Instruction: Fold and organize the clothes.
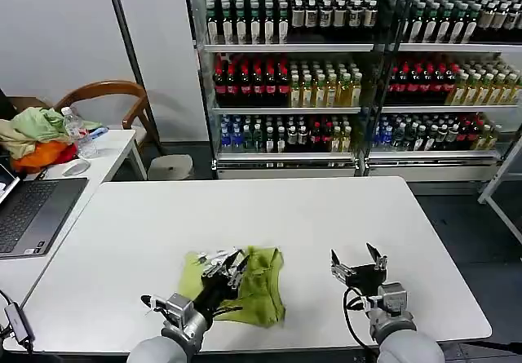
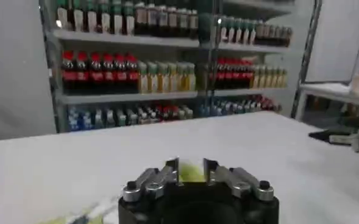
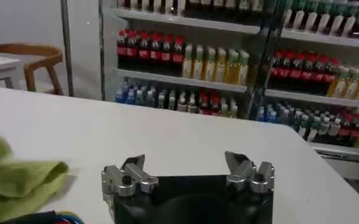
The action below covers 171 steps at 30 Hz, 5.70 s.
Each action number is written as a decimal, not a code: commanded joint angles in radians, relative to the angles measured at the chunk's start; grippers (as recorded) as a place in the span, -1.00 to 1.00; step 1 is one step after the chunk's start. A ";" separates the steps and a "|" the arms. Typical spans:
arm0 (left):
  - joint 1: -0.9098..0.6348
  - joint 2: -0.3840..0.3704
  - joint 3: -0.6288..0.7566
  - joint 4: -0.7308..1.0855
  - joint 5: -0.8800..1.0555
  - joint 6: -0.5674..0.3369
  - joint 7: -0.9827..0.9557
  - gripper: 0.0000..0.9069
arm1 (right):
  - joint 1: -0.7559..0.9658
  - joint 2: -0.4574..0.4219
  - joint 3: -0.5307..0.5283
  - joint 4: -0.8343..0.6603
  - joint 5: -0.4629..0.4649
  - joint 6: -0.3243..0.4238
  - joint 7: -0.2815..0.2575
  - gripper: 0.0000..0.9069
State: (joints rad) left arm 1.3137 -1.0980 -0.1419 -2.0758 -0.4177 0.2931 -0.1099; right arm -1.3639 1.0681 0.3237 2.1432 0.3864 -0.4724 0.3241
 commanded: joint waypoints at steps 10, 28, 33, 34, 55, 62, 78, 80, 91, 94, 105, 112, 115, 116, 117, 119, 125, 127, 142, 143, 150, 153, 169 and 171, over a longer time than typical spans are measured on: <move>0.132 0.138 -0.293 0.023 -0.243 0.128 -0.245 1.00 | 0.016 0.003 -0.011 -0.016 0.000 0.010 -0.011 1.00; 0.091 0.056 -0.189 0.103 -0.277 0.168 -0.237 1.00 | -0.005 0.003 0.011 -0.008 -0.001 0.012 -0.010 1.00; 0.091 0.044 -0.177 0.108 -0.285 0.135 -0.237 -0.89 | -0.003 0.007 0.008 -0.011 -0.003 0.012 -0.009 1.00; 0.095 0.043 -0.175 0.103 -0.285 0.132 -0.236 -0.89 | -0.003 0.008 0.007 -0.010 -0.002 0.011 -0.009 1.00; 0.094 0.046 -0.228 0.033 -0.247 0.143 -0.207 -0.91 | 0.000 0.012 0.004 -0.008 -0.009 0.009 -0.006 1.00; 0.125 0.142 -0.506 -0.038 -0.327 0.262 -0.179 -0.91 | 0.011 0.012 0.004 -0.014 -0.008 0.012 -0.008 1.00; 0.299 0.381 -0.936 -0.071 -0.399 0.284 -0.136 -0.89 | 0.027 0.017 -0.012 -0.011 -0.008 0.028 -0.016 1.00; 0.253 0.312 -0.791 -0.136 -0.292 0.283 -0.139 -0.89 | 0.022 0.019 -0.018 -0.011 -0.014 0.027 -0.016 1.00; 0.147 -0.134 0.133 -0.178 0.306 0.160 -0.083 -0.89 | 0.007 0.018 -0.012 -0.012 -0.029 0.023 -0.014 1.00; 0.094 -0.168 0.181 -0.163 0.306 0.148 -0.054 -0.89 | 0.004 0.024 -0.013 -0.012 -0.036 0.021 -0.014 1.00; -0.025 -0.211 0.144 -0.048 0.278 0.130 -0.044 -0.89 | 0.018 0.022 -0.004 -0.011 -0.037 0.013 -0.010 1.00; -0.112 -0.223 0.104 0.035 0.208 0.127 -0.065 1.00 | 0.024 0.023 0.004 -0.001 -0.036 0.006 -0.008 1.00; -0.144 -0.229 0.096 0.069 0.149 0.113 -0.103 1.00 | 0.027 0.025 0.003 0.003 -0.036 0.004 -0.009 1.00; -0.144 -0.227 0.093 0.071 0.112 0.084 -0.103 1.00 | 0.031 0.026 0.002 0.004 -0.037 0.004 -0.010 1.00; -0.140 -0.222 0.094 0.064 0.101 0.066 -0.102 1.00 | 0.034 0.027 0.000 0.003 -0.037 0.004 -0.011 1.00; -0.127 -0.213 0.094 0.036 0.094 0.034 -0.090 1.00 | 0.044 0.029 -0.002 -0.004 -0.037 0.005 -0.015 1.00; -0.050 -0.158 0.020 -0.089 0.107 -0.036 -0.055 1.00 | 0.075 0.040 -0.025 -0.028 -0.041 0.009 -0.026 1.00; -0.023 -0.124 -0.038 -0.113 0.104 -0.040 -0.052 1.00 | 0.086 0.042 -0.037 -0.041 -0.040 0.012 -0.026 1.00; 0.129 0.065 -0.542 -0.021 0.048 -0.032 -0.035 1.00 | 0.177 0.088 -0.243 -0.091 0.315 -0.110 -0.094 1.00; 0.129 0.060 -0.539 -0.019 0.050 -0.032 -0.035 1.00 | 0.183 0.085 -0.253 -0.096 0.338 -0.111 -0.093 1.00; 0.118 0.024 -0.486 -0.009 0.071 -0.021 -0.040 1.00 | 0.210 0.089 -0.299 -0.193 0.464 -0.110 -0.094 1.00; 0.116 0.019 -0.481 -0.007 0.075 -0.020 -0.040 1.00 | 0.217 0.102 -0.306 -0.213 0.515 -0.110 -0.088 1.00; 0.133 0.003 -0.477 -0.005 0.087 -0.024 -0.051 1.00 | 0.308 0.124 -0.228 -0.246 0.437 -0.107 -0.098 1.00; 0.133 0.003 -0.475 -0.005 0.087 -0.023 -0.051 1.00 | 0.328 0.127 -0.229 -0.262 0.437 -0.107 -0.100 1.00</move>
State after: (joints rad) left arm 1.4407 -1.0984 -0.6040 -2.0830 -0.3324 0.2694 -0.1600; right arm -1.1021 1.1825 0.0735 1.9299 0.8112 -0.5713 0.2315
